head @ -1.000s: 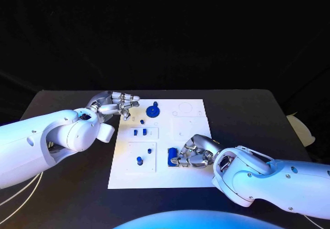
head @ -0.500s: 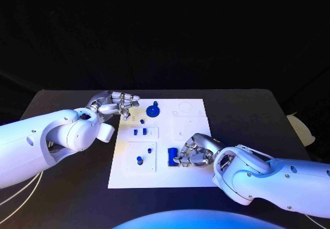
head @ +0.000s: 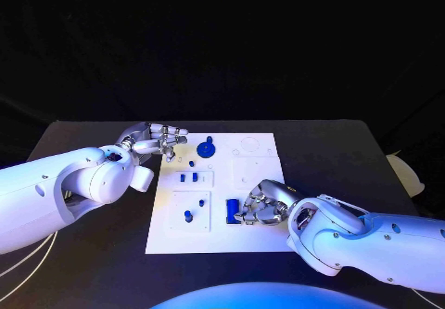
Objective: Assemble the parts on the task board
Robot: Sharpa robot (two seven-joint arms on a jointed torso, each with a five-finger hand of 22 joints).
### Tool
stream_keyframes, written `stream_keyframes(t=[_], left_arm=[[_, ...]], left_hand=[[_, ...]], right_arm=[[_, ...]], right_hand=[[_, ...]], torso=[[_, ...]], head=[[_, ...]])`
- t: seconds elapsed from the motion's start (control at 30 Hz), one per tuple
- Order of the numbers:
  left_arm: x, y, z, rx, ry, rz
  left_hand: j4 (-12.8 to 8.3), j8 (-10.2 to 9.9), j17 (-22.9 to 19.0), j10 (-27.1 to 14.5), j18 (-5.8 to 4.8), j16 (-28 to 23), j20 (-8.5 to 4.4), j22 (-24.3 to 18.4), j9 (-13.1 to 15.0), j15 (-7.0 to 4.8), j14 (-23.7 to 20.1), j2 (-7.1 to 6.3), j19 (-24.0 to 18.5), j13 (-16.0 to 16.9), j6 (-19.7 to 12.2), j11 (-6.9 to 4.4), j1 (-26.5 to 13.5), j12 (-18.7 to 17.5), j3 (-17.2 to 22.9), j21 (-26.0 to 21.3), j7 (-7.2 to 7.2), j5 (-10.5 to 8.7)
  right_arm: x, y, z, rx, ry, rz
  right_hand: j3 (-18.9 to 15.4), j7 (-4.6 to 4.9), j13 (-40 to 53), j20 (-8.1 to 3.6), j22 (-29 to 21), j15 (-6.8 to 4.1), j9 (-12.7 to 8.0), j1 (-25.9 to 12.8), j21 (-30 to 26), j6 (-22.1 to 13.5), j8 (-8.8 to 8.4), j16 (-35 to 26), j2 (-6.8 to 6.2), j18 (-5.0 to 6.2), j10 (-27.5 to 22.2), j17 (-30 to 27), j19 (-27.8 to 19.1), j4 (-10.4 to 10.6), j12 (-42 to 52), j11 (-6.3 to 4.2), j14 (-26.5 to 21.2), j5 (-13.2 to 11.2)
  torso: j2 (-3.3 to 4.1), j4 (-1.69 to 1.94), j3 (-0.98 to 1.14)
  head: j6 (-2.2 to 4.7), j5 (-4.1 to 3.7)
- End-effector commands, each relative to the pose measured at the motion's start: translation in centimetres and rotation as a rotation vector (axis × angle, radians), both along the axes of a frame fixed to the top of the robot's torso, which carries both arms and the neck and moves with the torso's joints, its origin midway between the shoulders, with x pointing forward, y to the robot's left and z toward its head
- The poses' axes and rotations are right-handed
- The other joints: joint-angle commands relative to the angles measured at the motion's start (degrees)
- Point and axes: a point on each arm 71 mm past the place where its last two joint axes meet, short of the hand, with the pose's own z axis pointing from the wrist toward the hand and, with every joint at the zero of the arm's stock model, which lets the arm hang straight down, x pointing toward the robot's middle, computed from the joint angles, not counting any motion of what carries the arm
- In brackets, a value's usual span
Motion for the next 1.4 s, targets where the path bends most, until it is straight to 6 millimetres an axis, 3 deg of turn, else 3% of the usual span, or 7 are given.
stream_keyframes(t=[0.03, 0.33, 0.83, 1.4], left_arm=[[-0.06, -0.21, 0.09, -0.009, 0.000, -0.018], [-0.07, -0.26, 0.08, -0.009, 0.001, -0.021], [-0.07, -0.24, 0.06, -0.008, 0.004, -0.021], [-0.11, -0.17, 0.03, -0.008, 0.009, -0.025]], left_hand=[[-0.19, 0.00, -0.05, -0.24, 0.77, -0.26, -0.01, -0.05, -0.10, 0.04, -0.25, 0.67, -0.34, 0.06, -0.08, -0.01, -0.06, 0.15, -0.02, -0.21, 0.28, -0.06], [-0.19, 0.00, -0.05, -0.24, 0.77, -0.26, -0.01, -0.05, -0.10, 0.04, -0.25, 0.67, -0.34, 0.06, -0.08, -0.01, -0.06, 0.15, -0.02, -0.21, 0.28, -0.06], [-0.19, 0.01, -0.06, -0.28, 0.77, -0.26, -0.01, -0.07, -0.11, 0.04, -0.26, 0.74, -0.34, 0.06, -0.08, -0.01, -0.07, 0.20, 0.01, -0.24, 0.29, -0.05], [-0.21, 0.03, -0.11, -0.36, 0.78, -0.26, -0.01, -0.08, -0.14, 0.04, -0.28, 0.92, -0.33, 0.08, -0.08, -0.01, -0.04, 0.28, 0.10, -0.28, 0.29, -0.03]], right_arm=[[-0.21, 0.27, 0.00, -0.014, 0.002, 0.038], [-0.18, 0.38, -0.14, -0.023, 0.011, 0.048], [0.46, 0.26, -0.39, -0.036, -0.009, 0.020], [0.03, -0.39, 0.34, 0.007, -0.039, 0.010]], right_hand=[[-0.43, -0.39, 3.20, -0.47, 14.42, -0.38, 0.08, 0.52, 0.25, -0.01, 0.27, 0.20, -0.37, -0.75, 0.52, 9.18, 5.02, 0.12, 0.18, 0.03, 4.83, -0.42], [-0.91, -0.42, 3.50, -0.48, 14.44, -0.38, 0.25, 0.81, 0.34, 0.09, 0.45, 0.25, -0.29, -0.77, 0.67, 9.29, 5.05, 0.29, 0.47, 0.03, 4.85, -1.77], [-0.79, -0.59, 3.97, -0.53, 14.51, -0.45, 0.40, 1.18, 0.59, 0.27, 0.65, 0.33, 0.82, -0.82, 0.95, 9.44, 5.16, 0.61, 0.97, -0.10, 4.89, -1.60], [-1.63, -0.26, 3.01, -0.53, 14.17, -0.37, 0.38, 1.11, -0.59, -0.58, 0.33, -0.10, 0.44, -0.56, 0.27, 8.68, 4.64, 1.02, -0.39, 0.11, 4.72, -0.83]], torso=[[0.02, -0.02, 0.00], [0.01, 0.06, -0.01], [0.00, 0.03, -0.01], [0.01, 0.04, 0.03]], head=[[-0.09, 0.04], [-0.16, 0.06], [-0.18, 0.03], [0.04, -0.04]])
